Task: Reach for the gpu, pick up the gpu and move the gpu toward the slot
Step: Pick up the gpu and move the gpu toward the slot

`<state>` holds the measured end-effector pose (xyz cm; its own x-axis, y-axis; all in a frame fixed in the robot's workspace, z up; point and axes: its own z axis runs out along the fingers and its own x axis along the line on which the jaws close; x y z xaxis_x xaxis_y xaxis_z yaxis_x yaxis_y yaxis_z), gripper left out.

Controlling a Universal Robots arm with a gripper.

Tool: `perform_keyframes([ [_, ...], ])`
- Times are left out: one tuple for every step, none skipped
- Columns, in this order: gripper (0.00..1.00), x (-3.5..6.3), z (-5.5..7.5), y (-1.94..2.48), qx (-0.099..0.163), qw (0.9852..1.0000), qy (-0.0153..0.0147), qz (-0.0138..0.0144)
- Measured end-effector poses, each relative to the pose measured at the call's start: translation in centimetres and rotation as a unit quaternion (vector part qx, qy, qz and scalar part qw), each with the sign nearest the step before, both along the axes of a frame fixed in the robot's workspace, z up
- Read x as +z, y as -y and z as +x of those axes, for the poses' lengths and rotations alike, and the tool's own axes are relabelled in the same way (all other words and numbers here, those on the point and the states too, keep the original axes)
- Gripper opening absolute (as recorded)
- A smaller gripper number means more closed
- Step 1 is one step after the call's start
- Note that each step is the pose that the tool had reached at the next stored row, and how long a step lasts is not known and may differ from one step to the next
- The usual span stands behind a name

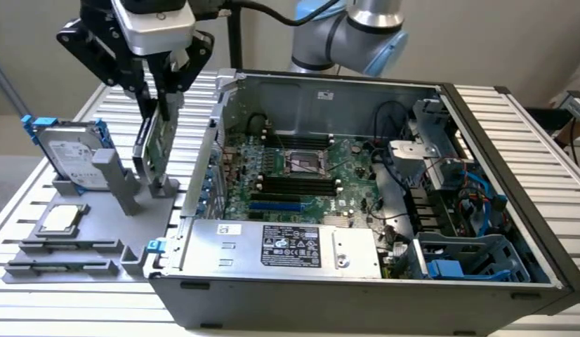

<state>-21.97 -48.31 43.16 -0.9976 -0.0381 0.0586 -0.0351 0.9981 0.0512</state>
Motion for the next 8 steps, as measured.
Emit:
perform_keyframes([
  [0.26, 0.37, 0.5, 0.01, 0.0, 1.0, 0.0, 0.0009],
  [0.26, 0.73, 0.9, 0.02, 0.0, 1.0, 0.0, 0.0017],
  [0.26, 1.04, 1.4, 0.03, 0.0, 1.0, -0.0002, 0.0023],
  [0.26, 1.28, 1.8, 0.03, 0.0, 1.0, -0.0003, 0.0031],
  [0.26, 1.46, 2.3, 0.03, 0.0, 1.0, -0.0003, 0.0038],
  [0.26, 1.56, 2.7, 0.03, 0.0, 1.0, -0.0003, 0.0048],
  [0.26, 1.64, 3.2, 0.03, 0.0, 1.0, -0.0003, 0.0057],
  [0.26, 1.68, 3.6, 0.03, 0.0, 1.0, -0.0004, 0.0068],
])
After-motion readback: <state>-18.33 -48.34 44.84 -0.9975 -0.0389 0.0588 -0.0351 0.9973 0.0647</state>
